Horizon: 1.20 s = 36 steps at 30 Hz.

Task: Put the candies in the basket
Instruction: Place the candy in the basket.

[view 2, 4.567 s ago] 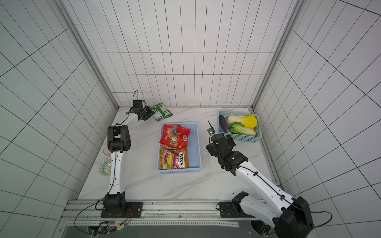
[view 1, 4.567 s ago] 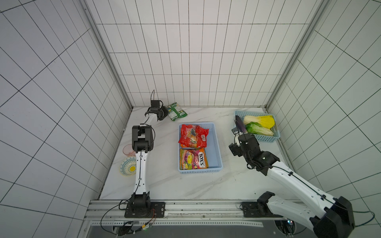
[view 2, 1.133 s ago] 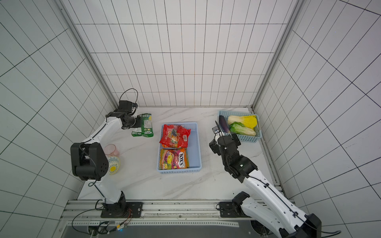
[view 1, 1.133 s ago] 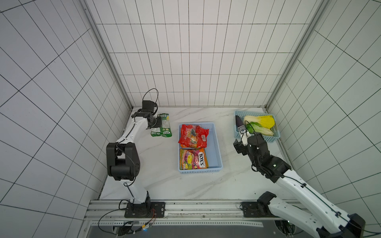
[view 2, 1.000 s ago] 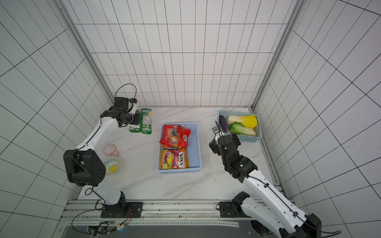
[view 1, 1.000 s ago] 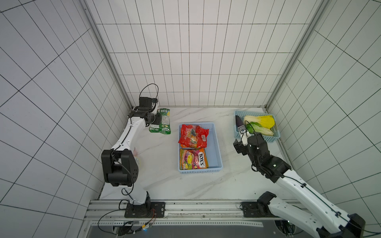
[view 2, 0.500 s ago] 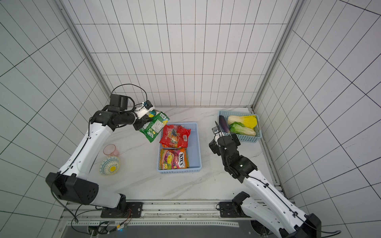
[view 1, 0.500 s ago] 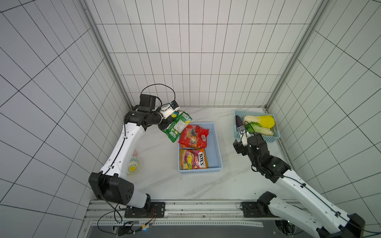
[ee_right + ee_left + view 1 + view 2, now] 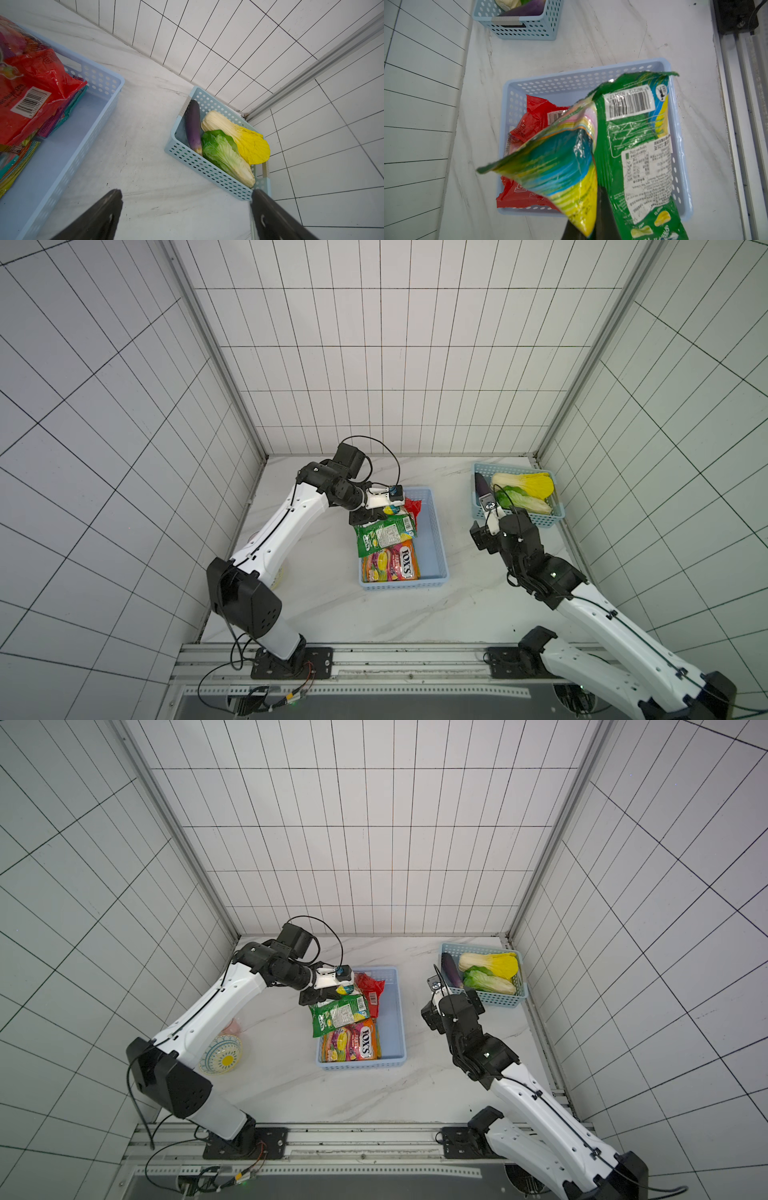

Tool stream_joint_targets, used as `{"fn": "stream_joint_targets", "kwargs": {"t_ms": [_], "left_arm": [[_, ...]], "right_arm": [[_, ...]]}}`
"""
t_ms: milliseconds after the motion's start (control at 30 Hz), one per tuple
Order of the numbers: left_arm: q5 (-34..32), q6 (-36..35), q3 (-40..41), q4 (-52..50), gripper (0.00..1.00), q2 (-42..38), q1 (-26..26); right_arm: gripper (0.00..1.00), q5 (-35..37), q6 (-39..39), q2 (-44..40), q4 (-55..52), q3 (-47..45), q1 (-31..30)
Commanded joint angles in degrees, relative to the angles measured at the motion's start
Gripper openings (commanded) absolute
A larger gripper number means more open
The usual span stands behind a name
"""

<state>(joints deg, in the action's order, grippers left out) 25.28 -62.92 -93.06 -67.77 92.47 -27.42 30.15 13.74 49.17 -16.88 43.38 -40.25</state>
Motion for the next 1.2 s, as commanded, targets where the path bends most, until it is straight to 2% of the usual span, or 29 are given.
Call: {"fn": "stream_joint_targets", "kwargs": {"t_ms": [0,100,300,400,800,867,1000,1100,1167], "left_arm": [[-7.62,-3.27,2.33,2.04,0.00,1.96,-5.32],[-13.36,-3.13,3.00,2.44,0.00,4.33,-9.13],[-14.78,-2.64,3.14,2.73,0.00,7.99,-9.97],[-14.06,-3.73,4.14,3.02,0.00,8.89,-10.26],[-9.98,-1.11,7.97,7.23,0.06,9.41,-12.39],[-9.77,-0.61,9.15,7.23,0.12,9.10,-12.99],[-10.06,2.35,10.24,8.12,0.34,7.44,-13.18],[-11.48,3.63,11.36,9.57,0.57,4.30,-13.10],[-13.50,5.40,12.36,11.98,0.63,2.29,-12.98]], "right_arm": [[0.99,1.07,0.45,-0.75,1.10,-1.05,-0.45],[0.99,0.41,0.37,-1.12,1.15,-1.02,-0.56],[0.99,1.39,0.59,-1.60,1.24,-1.30,-0.44],[0.99,-0.81,0.24,-1.89,1.04,-0.77,-0.50],[0.99,1.20,0.59,-1.80,1.31,-1.28,-0.47],[0.99,-0.35,0.37,-1.99,1.21,-0.98,-0.48],[0.99,1.70,0.76,-1.88,1.33,-1.20,-0.44],[0.99,0.62,0.68,-1.88,1.56,-1.32,-0.44],[0.99,0.13,0.67,-1.74,1.43,-1.19,-0.44]]}}
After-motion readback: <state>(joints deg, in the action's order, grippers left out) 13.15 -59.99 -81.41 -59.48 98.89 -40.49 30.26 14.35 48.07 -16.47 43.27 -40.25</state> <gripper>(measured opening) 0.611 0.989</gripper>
